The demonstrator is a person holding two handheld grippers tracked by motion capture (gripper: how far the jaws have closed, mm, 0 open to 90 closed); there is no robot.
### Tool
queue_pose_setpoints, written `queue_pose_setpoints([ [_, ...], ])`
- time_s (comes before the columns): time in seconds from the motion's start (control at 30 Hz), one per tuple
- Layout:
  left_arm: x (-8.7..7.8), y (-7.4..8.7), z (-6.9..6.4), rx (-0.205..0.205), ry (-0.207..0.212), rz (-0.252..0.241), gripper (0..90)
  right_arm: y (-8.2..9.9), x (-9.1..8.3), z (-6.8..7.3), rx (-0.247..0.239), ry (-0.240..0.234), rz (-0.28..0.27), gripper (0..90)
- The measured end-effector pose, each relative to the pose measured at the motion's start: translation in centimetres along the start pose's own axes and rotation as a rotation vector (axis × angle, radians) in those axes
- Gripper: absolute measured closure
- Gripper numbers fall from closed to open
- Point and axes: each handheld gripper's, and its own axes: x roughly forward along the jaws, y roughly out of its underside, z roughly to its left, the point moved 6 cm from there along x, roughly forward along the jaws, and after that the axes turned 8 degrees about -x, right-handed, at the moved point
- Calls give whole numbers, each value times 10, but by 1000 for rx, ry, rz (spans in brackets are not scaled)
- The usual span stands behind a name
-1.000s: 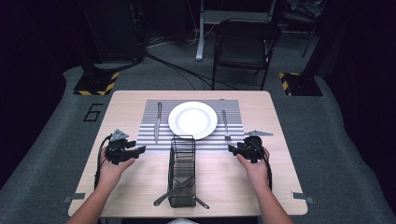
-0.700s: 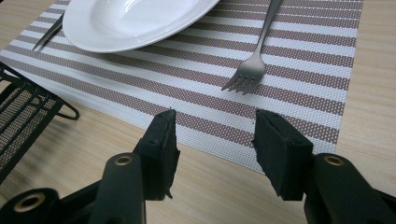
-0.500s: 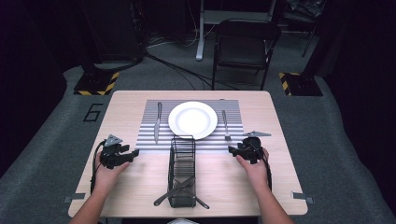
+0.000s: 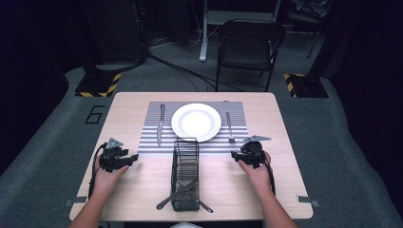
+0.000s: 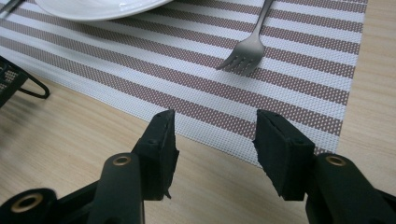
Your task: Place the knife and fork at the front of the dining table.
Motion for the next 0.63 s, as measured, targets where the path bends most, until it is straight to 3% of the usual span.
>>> queue_pose_setpoints([
  [0.07,0,2,-1,14,1,11,459,1,2,0,-16,-6,2,479],
  [0.1,1,2,-1,7,5,-10,469,1,3,1,-21,0,3,479],
  [0.17,1,4,-1,4,15,11,474,1,4,3,-21,-2,3,479],
  [0.27,2,5,0,-7,12,-1,470,2,4,4,-26,3,1,479],
  [0.4,3,7,3,0,-8,13,467,2,4,3,-24,5,-1,471],
  [0.47,2,5,6,12,-23,-5,467,4,4,0,-29,3,3,464],
  [0.5,2,5,8,2,-32,-26,462,5,4,-1,-32,9,7,462],
  [0.63,1,6,16,-39,-37,-25,438,8,3,-9,-17,43,6,454],
])
